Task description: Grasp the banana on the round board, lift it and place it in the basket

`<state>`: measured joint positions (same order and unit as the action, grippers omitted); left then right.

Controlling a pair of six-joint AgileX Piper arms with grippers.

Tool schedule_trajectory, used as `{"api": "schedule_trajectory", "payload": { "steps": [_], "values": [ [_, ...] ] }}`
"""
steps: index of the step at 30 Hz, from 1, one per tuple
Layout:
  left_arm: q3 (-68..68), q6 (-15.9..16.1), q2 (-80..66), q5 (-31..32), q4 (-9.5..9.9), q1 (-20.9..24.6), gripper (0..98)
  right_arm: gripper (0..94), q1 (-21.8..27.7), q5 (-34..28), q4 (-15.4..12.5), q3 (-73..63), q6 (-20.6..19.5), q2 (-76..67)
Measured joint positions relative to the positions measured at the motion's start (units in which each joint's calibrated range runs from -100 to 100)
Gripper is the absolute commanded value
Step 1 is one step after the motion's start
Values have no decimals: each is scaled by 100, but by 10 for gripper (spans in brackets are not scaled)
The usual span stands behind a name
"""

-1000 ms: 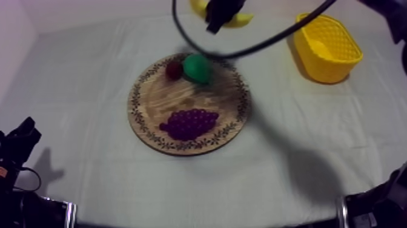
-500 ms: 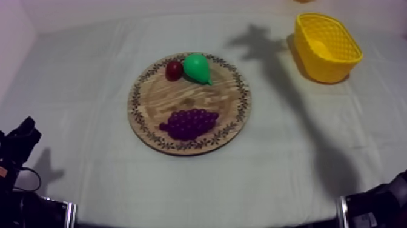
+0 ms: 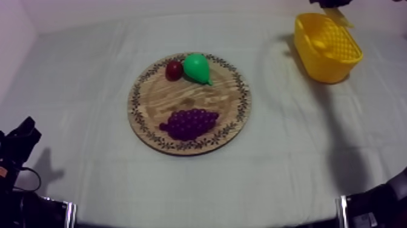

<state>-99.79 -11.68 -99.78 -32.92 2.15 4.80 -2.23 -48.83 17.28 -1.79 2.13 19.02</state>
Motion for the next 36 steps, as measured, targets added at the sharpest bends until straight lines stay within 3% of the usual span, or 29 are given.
{"api": "schedule_trajectory", "payload": {
  "steps": [13, 15, 21, 25, 30, 36],
  "values": [
    [0, 0, 0, 0, 0, 0, 1, 52, 168, -222, -117, -87, 143, 848],
    [0, 0, 0, 0, 0, 0, 1, 107, 181, -280, -191, -144, 187, 989],
    [0, 0, 0, 0, 0, 0, 1, 460, 223, -434, -447, -357, 446, 1308],
    [0, 0, 0, 0, 0, 0, 1, 528, 218, -424, -465, -301, 530, 1375],
    [0, 0, 0, 0, 0, 0, 1, 428, 244, -190, -560, -120, 525, 1153],
    [0, 0, 0, 0, 0, 0, 1, 107, 401, 660, -659, 668, 258, 457]
  ]
}}
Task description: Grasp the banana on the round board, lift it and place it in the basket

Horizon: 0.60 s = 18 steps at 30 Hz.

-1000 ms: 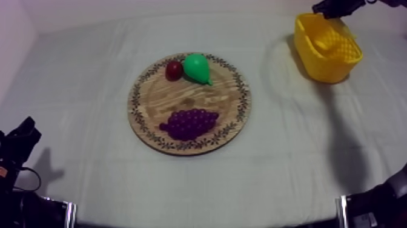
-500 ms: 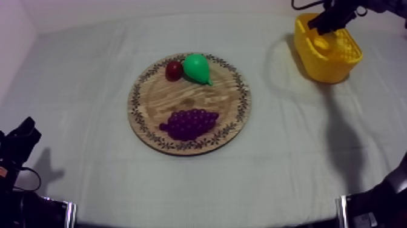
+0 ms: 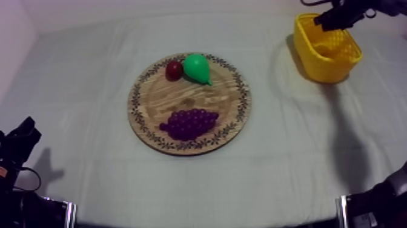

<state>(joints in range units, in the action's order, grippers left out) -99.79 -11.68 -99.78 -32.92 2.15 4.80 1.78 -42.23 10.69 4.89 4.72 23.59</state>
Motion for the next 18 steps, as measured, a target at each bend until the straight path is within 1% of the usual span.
{"api": "schedule_trajectory", "payload": {
  "steps": [3, 8, 12, 18],
  "values": [
    [0, 0, 0, 0, 0, 0, 1, 41, 98, 715, -74, 601, -103, -554],
    [0, 0, 0, 0, 0, 0, 1, 12, 191, 1964, -294, 1925, -48, -1607],
    [0, 0, 0, 0, 0, 0, 1, 6, 160, 2750, -697, 3037, 237, -2687],
    [0, 0, 0, 0, 0, 0, 1, 3, 77, 3121, -1390, 4560, 844, -4232]
  ]
}}
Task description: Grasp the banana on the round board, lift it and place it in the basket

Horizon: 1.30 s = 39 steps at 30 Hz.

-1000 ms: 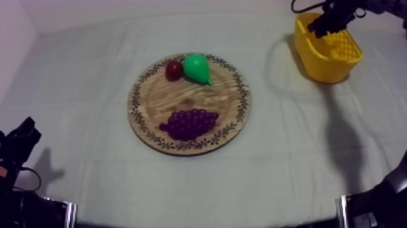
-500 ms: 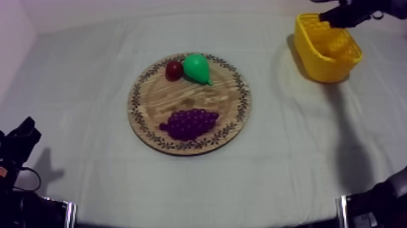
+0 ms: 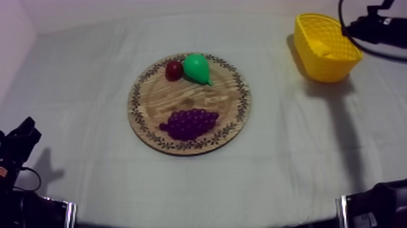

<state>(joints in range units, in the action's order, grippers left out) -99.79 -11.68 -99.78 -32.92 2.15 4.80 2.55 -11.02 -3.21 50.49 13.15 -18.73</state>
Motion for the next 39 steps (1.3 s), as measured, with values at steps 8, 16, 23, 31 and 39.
{"api": "schedule_trajectory", "payload": {
  "steps": [8, 16, 23, 31, 39],
  "values": [
    [0, 0, 0, 0, 0, 0, 1, 2, -169, 248, -1230, 1932, 1132, -2184],
    [0, 0, 0, 0, 0, 0, 1, 2, -286, 114, -1608, 3540, 2075, -4078],
    [0, 0, 0, 0, 0, 0, 1, 2, -293, 55, -1271, 4624, 2299, -5432],
    [0, 0, 0, 0, 0, 0, 1, 2, -420, -1142, -386, 4938, 1493, -6833],
    [0, 0, 0, 0, 0, 0, 1, 7, -504, -2291, 138, 4934, -93, -7682]
  ]
}}
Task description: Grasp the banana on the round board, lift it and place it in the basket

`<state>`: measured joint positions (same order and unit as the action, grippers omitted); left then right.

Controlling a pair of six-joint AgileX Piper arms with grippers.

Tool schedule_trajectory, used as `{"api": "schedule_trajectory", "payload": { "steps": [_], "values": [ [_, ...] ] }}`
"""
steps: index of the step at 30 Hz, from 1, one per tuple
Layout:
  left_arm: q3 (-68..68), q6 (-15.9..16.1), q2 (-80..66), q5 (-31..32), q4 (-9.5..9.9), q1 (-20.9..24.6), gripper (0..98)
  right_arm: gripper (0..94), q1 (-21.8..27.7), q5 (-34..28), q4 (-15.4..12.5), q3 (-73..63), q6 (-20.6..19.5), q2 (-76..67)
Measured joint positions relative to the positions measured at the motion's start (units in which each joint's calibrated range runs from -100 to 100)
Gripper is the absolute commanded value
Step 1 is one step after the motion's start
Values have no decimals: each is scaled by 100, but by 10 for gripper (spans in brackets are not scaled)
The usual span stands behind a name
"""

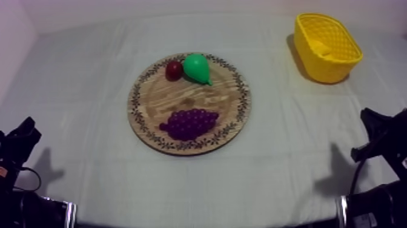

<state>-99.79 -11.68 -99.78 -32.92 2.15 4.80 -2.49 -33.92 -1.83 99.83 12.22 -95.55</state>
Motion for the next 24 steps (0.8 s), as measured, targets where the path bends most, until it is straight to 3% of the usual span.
{"api": "schedule_trajectory", "payload": {
  "steps": [5, 9, 20, 24],
  "values": [
    [0, 0, 0, 0, 0, 0, 1, 5, -15, -28, 18, 0, -579, -15],
    [0, 0, 0, 0, 0, 0, 1, 4, -15, -37, 18, 0, -723, -15],
    [0, 0, 0, 0, 0, 0, 1, 4, -17, -37, 30, 0, -31, -15],
    [0, 0, 0, 0, 0, 0, 1, 4, -17, -37, 30, 6, -19, -15]
  ]
}}
